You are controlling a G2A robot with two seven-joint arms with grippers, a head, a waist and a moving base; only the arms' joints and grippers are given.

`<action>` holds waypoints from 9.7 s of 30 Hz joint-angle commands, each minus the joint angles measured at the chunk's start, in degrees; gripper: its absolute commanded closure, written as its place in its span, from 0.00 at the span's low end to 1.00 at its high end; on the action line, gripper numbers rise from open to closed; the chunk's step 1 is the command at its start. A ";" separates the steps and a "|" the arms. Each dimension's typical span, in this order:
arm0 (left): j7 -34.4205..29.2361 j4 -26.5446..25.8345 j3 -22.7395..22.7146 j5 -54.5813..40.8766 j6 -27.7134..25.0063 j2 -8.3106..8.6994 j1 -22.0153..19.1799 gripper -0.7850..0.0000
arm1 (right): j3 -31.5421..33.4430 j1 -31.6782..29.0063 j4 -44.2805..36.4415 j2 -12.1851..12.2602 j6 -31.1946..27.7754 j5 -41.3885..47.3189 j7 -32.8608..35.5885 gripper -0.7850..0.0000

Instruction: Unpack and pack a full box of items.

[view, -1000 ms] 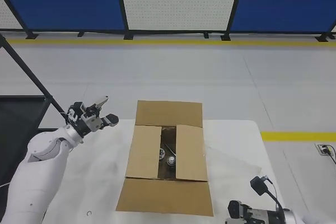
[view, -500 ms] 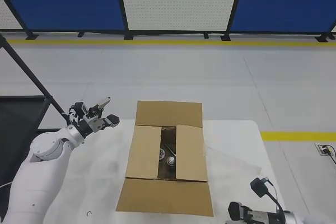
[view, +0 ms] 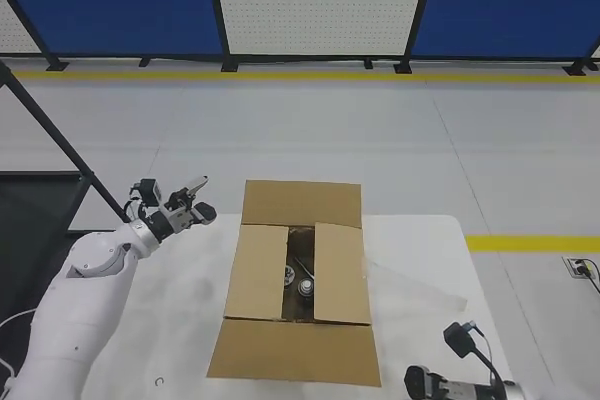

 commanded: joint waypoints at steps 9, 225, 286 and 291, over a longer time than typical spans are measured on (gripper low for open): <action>4.64 13.73 8.13 4.93 -9.74 -5.25 -7.43 0.00 | -1.71 -2.23 -0.97 0.76 -1.04 5.54 2.80 0.00; -31.26 -12.60 3.36 2.79 1.19 -0.84 5.06 0.00 | -30.29 22.15 8.26 -2.87 9.12 -6.53 -41.52 0.00; -28.31 -21.65 3.17 7.33 4.10 1.07 8.62 0.00 | -15.80 13.08 36.09 -3.83 1.23 19.58 -52.15 0.00; -28.39 -22.03 3.13 7.59 4.42 1.31 8.70 0.00 | -18.78 15.03 38.88 -5.16 -1.94 20.91 -56.62 0.00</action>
